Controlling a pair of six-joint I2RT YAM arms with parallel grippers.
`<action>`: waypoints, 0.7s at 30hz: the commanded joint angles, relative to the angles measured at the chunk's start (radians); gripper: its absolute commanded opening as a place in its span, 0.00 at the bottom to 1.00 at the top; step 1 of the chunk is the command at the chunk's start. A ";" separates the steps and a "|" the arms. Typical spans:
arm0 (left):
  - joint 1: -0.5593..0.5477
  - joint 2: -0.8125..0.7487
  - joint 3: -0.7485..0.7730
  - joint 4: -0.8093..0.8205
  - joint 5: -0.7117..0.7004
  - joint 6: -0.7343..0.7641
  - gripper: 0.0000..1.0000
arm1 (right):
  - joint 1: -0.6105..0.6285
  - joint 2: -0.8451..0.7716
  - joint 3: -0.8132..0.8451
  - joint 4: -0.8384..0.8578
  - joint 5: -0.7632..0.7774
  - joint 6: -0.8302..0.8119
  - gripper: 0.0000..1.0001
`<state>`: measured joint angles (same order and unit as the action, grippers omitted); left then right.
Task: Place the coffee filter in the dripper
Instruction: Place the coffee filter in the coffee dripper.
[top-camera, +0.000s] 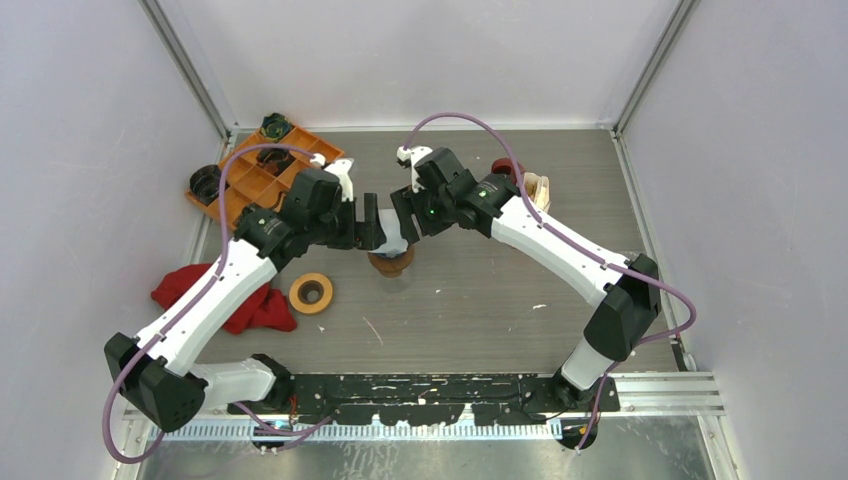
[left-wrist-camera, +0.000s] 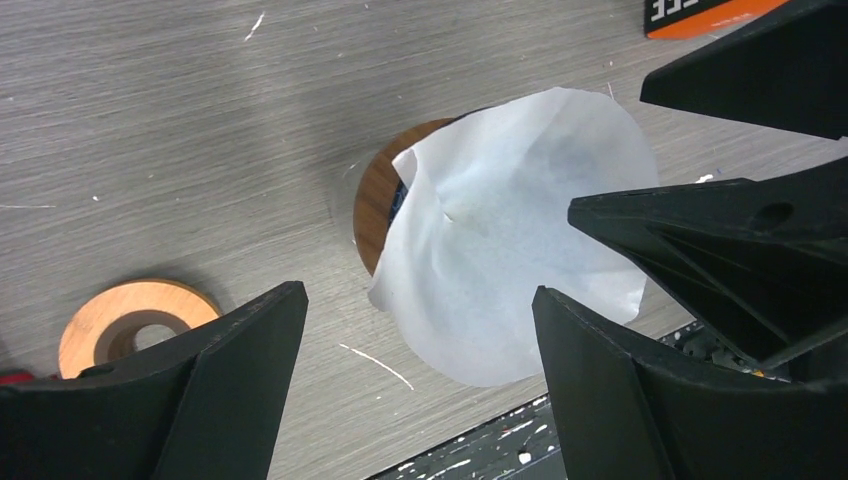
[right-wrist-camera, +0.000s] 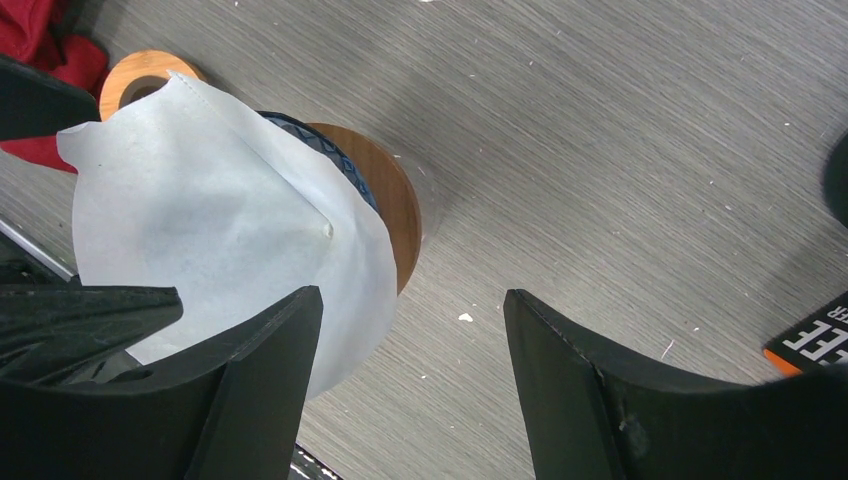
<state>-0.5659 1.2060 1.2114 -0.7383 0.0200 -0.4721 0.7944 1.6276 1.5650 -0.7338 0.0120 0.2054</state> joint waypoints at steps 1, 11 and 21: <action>0.006 -0.002 0.024 0.001 0.063 -0.007 0.86 | -0.004 -0.061 -0.001 0.025 -0.014 -0.003 0.73; 0.006 0.032 0.014 -0.033 0.051 0.031 0.86 | -0.004 -0.048 -0.015 0.022 -0.011 -0.011 0.73; 0.005 0.043 0.006 -0.039 0.035 0.058 0.86 | -0.010 -0.042 -0.026 0.022 -0.001 -0.018 0.73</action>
<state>-0.5659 1.2526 1.2110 -0.7811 0.0574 -0.4404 0.7937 1.6272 1.5330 -0.7349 0.0063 0.2016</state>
